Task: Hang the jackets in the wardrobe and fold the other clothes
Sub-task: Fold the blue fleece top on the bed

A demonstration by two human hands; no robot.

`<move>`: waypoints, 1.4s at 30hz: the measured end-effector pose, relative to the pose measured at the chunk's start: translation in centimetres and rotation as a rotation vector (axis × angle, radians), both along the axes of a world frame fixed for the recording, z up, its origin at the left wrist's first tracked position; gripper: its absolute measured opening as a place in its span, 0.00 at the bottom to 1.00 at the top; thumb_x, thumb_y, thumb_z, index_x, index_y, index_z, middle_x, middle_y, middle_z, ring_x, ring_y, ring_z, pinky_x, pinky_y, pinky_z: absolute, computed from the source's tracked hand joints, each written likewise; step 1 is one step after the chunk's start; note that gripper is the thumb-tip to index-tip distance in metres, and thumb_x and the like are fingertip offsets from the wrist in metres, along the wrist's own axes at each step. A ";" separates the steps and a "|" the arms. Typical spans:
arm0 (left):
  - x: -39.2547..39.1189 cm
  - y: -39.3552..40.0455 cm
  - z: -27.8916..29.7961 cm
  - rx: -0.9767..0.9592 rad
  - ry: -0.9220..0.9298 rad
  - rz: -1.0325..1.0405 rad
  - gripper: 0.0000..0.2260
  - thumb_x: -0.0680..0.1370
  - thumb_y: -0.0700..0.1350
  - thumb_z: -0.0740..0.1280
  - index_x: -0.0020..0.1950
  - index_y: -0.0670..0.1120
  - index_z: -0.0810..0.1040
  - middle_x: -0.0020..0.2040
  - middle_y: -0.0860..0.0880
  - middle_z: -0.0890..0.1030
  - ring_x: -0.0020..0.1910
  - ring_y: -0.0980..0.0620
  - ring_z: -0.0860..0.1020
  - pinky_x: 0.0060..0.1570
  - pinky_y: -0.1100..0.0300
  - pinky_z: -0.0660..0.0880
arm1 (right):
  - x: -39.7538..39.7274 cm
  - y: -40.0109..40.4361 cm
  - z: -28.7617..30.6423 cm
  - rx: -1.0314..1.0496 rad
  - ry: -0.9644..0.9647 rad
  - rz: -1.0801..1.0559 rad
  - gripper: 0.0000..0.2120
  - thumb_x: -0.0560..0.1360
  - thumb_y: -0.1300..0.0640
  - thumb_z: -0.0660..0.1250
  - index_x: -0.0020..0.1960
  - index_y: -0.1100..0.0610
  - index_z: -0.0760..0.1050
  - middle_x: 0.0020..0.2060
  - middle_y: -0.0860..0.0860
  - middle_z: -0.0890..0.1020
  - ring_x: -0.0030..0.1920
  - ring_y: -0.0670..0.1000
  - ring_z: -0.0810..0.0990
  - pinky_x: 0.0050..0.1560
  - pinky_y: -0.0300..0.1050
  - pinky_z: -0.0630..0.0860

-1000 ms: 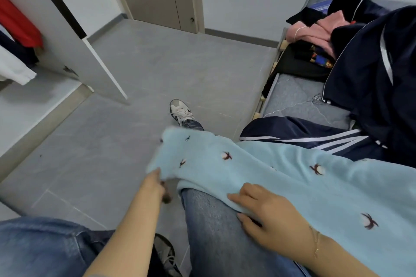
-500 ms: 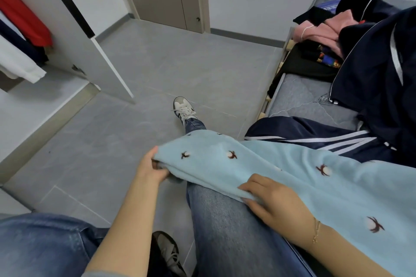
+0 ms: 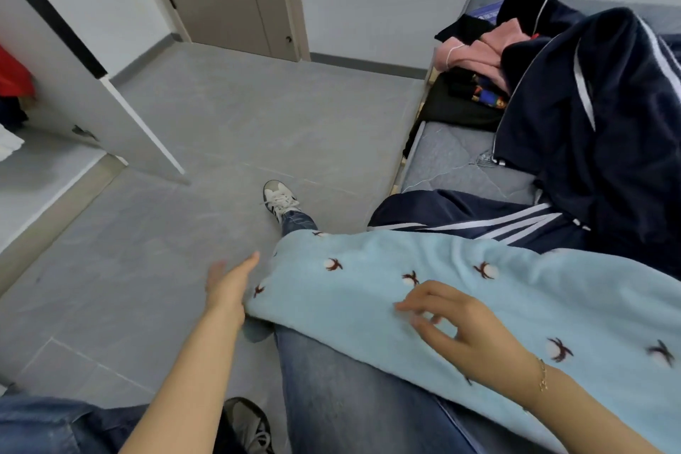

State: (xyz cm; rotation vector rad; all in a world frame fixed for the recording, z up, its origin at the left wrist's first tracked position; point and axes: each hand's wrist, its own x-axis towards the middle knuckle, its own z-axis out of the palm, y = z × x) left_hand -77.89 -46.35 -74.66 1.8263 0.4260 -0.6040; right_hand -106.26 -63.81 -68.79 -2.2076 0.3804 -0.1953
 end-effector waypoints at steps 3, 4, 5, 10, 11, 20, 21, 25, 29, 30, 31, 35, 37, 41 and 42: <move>-2.7 -4.7 2.4 0.213 -0.351 -0.513 0.20 0.71 0.45 0.76 0.62 0.52 0.77 0.67 0.48 0.72 0.68 0.47 0.69 0.68 0.47 0.67 | -2.6 -3.8 -0.1 -0.037 0.052 -0.155 0.11 0.78 0.63 0.66 0.53 0.50 0.82 0.48 0.41 0.80 0.49 0.44 0.79 0.47 0.40 0.75; -3.5 -6.5 3.0 0.260 -0.433 -0.651 0.18 0.71 0.44 0.75 0.60 0.52 0.77 0.65 0.49 0.74 0.66 0.48 0.71 0.66 0.48 0.68 | -3.4 -5.1 -0.2 -0.048 0.062 -0.198 0.11 0.78 0.63 0.66 0.52 0.50 0.82 0.47 0.41 0.80 0.50 0.44 0.79 0.48 0.39 0.75; -4.3 -8.4 3.5 0.276 -0.497 -0.777 0.17 0.72 0.44 0.74 0.59 0.52 0.78 0.64 0.50 0.76 0.64 0.49 0.73 0.64 0.50 0.70 | -4.2 -6.4 -0.3 -0.070 0.067 -0.236 0.11 0.77 0.64 0.67 0.52 0.50 0.83 0.48 0.41 0.80 0.51 0.44 0.79 0.49 0.37 0.75; -10.8 -17.8 4.3 0.115 -0.599 -1.424 0.17 0.75 0.49 0.72 0.63 0.52 0.76 0.62 0.55 0.77 0.64 0.54 0.73 0.64 0.57 0.68 | -8.1 -12.5 -0.5 -0.351 0.119 -0.418 0.12 0.74 0.65 0.71 0.56 0.56 0.81 0.54 0.48 0.79 0.57 0.52 0.74 0.60 0.32 0.62; -12.0 -19.3 4.1 0.148 -0.631 -1.525 0.20 0.74 0.53 0.72 0.65 0.53 0.75 0.64 0.54 0.75 0.66 0.54 0.71 0.66 0.55 0.67 | -8.8 -13.8 -0.6 -0.391 0.151 -0.451 0.14 0.73 0.64 0.72 0.59 0.56 0.80 0.56 0.50 0.78 0.59 0.55 0.74 0.62 0.38 0.63; -14.7 -22.0 3.4 0.220 -0.898 -1.650 0.12 0.70 0.54 0.74 0.42 0.52 0.73 0.38 0.58 0.71 0.39 0.57 0.69 0.35 0.59 0.64 | -11.6 -18.2 -1.4 -0.482 0.349 -0.371 0.11 0.71 0.50 0.75 0.46 0.56 0.78 0.38 0.45 0.73 0.46 0.55 0.78 0.46 0.44 0.65; -14.8 -21.3 3.5 0.152 -0.914 -1.687 0.10 0.70 0.50 0.73 0.40 0.51 0.71 0.37 0.57 0.70 0.38 0.58 0.68 0.36 0.58 0.64 | -12.1 -17.5 -1.7 -0.506 0.231 -0.348 0.09 0.71 0.55 0.75 0.43 0.57 0.77 0.37 0.45 0.73 0.42 0.55 0.77 0.43 0.45 0.66; -15.4 -18.6 3.1 0.080 -0.855 -1.998 0.09 0.70 0.44 0.68 0.38 0.51 0.67 0.41 0.55 0.70 0.44 0.60 0.67 0.44 0.60 0.68 | -15.3 -14.1 -3.8 -0.681 -0.003 -0.251 0.02 0.68 0.61 0.66 0.41 0.60 0.77 0.44 0.54 0.77 0.43 0.56 0.75 0.43 0.48 0.72; -16.4 -18.7 2.9 0.014 -0.780 -2.024 0.08 0.69 0.41 0.66 0.41 0.53 0.69 0.43 0.58 0.73 0.47 0.61 0.70 0.49 0.61 0.70 | -17.0 -12.7 -4.9 -0.618 0.043 -0.240 0.09 0.61 0.64 0.73 0.39 0.58 0.77 0.56 0.57 0.77 0.57 0.60 0.76 0.55 0.52 0.72; -16.9 -18.9 3.0 -0.006 -0.704 -2.001 0.08 0.70 0.43 0.67 0.44 0.55 0.72 0.45 0.60 0.75 0.49 0.62 0.71 0.51 0.65 0.69 | -17.1 -12.6 -4.8 -0.587 0.047 -0.237 0.09 0.62 0.63 0.75 0.39 0.58 0.77 0.57 0.56 0.77 0.57 0.59 0.76 0.55 0.52 0.72; -17.3 -19.2 2.9 -0.026 -0.611 -1.973 0.09 0.71 0.45 0.69 0.48 0.56 0.74 0.48 0.63 0.76 0.51 0.64 0.72 0.53 0.69 0.69 | -17.3 -12.5 -4.7 -0.552 0.039 -0.234 0.08 0.63 0.61 0.75 0.39 0.57 0.77 0.57 0.56 0.77 0.56 0.58 0.76 0.53 0.53 0.73; -20.4 -21.3 2.4 0.032 -0.325 -1.920 0.13 0.76 0.61 0.66 0.56 0.57 0.79 0.50 0.62 0.77 0.50 0.64 0.75 0.56 0.65 0.72 | -17.9 -12.3 -4.0 -0.422 -0.072 -0.297 0.14 0.76 0.48 0.65 0.38 0.57 0.77 0.54 0.52 0.78 0.49 0.50 0.77 0.50 0.44 0.71; -22.2 -23.0 2.3 0.147 -0.349 -1.934 0.19 0.78 0.63 0.58 0.42 0.50 0.78 0.40 0.57 0.76 0.43 0.57 0.76 0.48 0.57 0.72 | -18.1 -12.8 -3.8 -0.418 -0.110 -0.434 0.15 0.78 0.51 0.61 0.38 0.60 0.77 0.51 0.52 0.79 0.48 0.50 0.77 0.49 0.42 0.72; -25.2 -25.3 2.5 0.097 -0.125 -1.897 0.18 0.81 0.59 0.58 0.34 0.54 0.72 0.34 0.58 0.74 0.37 0.59 0.73 0.41 0.62 0.69 | -19.6 -14.4 -4.4 -0.383 -0.024 -0.691 0.14 0.78 0.52 0.59 0.51 0.59 0.79 0.54 0.51 0.79 0.55 0.53 0.78 0.57 0.51 0.71; -25.8 -25.5 2.5 0.033 -0.051 -1.862 0.13 0.81 0.57 0.60 0.38 0.56 0.74 0.37 0.57 0.76 0.40 0.60 0.75 0.43 0.63 0.71 | -20.3 -14.5 -4.7 -0.379 0.020 -0.720 0.15 0.78 0.51 0.59 0.55 0.58 0.79 0.57 0.50 0.78 0.59 0.53 0.76 0.62 0.51 0.69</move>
